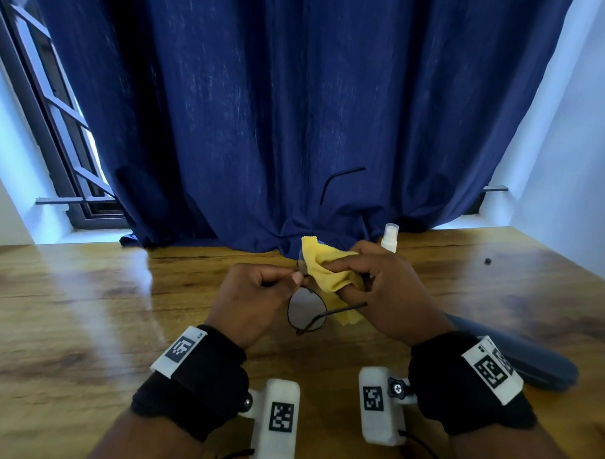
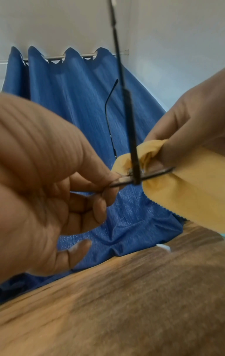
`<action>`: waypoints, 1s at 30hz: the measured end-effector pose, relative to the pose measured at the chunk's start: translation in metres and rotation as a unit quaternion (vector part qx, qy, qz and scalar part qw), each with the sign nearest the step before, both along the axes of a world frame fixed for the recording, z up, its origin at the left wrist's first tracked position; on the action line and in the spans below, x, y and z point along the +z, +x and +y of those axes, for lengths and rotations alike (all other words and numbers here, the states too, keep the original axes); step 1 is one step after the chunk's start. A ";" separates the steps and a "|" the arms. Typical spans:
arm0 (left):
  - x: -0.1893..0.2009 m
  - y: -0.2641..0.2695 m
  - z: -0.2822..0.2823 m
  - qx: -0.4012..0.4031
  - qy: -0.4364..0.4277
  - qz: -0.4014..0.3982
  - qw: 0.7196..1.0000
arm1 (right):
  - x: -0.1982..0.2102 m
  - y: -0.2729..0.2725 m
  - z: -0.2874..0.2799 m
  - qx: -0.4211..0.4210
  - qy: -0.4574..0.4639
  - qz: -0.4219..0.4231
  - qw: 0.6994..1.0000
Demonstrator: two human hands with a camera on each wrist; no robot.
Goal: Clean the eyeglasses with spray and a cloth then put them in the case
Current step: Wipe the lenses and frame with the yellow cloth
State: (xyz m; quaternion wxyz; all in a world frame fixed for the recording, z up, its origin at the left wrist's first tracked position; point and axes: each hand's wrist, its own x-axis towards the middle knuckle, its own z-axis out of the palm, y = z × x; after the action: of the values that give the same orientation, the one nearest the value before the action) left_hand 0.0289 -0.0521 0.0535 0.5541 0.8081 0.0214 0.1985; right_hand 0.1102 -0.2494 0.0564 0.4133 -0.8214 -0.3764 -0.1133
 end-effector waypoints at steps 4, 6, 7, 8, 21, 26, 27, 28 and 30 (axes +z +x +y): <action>0.000 0.001 0.005 0.017 0.004 0.003 1.000 | 0.004 -0.006 0.000 0.054 -0.019 0.033 0.998; 0.000 0.000 0.002 0.005 0.010 0.011 1.000 | 0.004 -0.006 0.000 0.067 -0.004 0.036 0.997; 0.001 0.000 -0.001 -0.004 0.016 0.012 1.000 | 0.003 -0.005 0.000 0.057 -0.015 0.019 0.998; 0.001 0.000 -0.003 -0.010 0.019 0.011 1.000 | 0.003 -0.005 0.001 0.049 -0.027 0.003 0.998; 0.000 0.000 -0.006 -0.012 0.028 0.008 1.000 | 0.002 -0.001 0.001 0.021 -0.027 -0.076 0.997; 0.003 -0.001 -0.008 -0.018 0.022 0.016 0.999 | 0.003 -0.002 0.001 -0.002 0.025 -0.082 0.996; 0.003 -0.001 -0.008 -0.022 0.020 0.013 0.999 | 0.003 -0.003 0.001 -0.006 0.040 -0.078 0.996; 0.004 -0.002 -0.009 -0.027 0.020 0.010 0.999 | 0.003 -0.003 0.002 -0.006 0.050 -0.071 0.996; 0.006 -0.004 -0.009 -0.033 0.023 0.005 0.999 | 0.003 -0.003 0.002 -0.001 0.059 -0.058 0.997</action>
State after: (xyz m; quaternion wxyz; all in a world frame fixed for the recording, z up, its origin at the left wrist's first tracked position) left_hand 0.0250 -0.0614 0.0592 0.5411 0.8221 -0.0070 0.1771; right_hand 0.1068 -0.2469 0.0593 0.4380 -0.7883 -0.3913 -0.1832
